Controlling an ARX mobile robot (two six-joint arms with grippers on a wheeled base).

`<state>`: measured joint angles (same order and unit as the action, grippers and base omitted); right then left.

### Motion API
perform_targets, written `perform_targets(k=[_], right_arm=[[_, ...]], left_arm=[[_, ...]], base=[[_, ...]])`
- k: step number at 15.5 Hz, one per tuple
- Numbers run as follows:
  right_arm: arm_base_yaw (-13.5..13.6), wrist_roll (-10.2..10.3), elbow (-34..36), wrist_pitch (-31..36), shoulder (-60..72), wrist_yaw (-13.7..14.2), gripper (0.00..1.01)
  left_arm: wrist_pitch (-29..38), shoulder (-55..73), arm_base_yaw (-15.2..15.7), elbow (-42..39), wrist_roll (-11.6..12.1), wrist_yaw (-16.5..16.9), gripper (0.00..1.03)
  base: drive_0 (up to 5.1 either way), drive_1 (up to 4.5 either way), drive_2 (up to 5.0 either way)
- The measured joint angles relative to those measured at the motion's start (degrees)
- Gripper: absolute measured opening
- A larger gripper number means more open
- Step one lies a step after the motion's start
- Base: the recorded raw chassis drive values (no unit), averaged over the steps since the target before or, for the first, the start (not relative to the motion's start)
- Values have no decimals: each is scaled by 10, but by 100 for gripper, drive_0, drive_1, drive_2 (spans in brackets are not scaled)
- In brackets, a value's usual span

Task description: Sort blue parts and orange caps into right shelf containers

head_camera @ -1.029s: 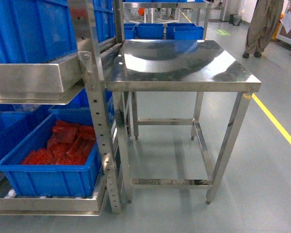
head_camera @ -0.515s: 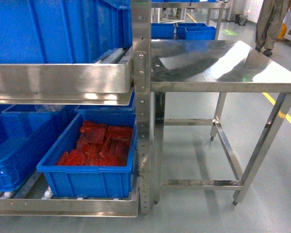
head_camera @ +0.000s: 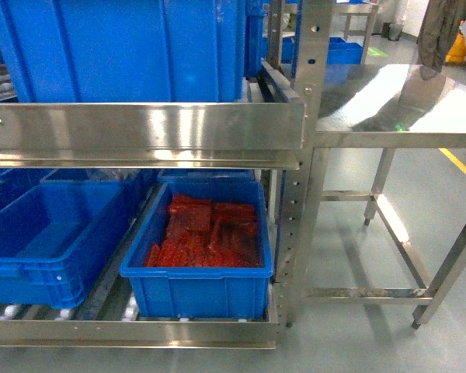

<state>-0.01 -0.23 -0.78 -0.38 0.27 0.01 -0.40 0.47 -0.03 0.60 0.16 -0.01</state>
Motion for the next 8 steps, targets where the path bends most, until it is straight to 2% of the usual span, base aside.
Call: perform_targets(k=[8], right_arm=[[0, 0, 0, 0, 0, 0, 40]], left_arm=[[0, 0, 0, 0, 0, 0, 42]], base=[[-506, 231, 231]])
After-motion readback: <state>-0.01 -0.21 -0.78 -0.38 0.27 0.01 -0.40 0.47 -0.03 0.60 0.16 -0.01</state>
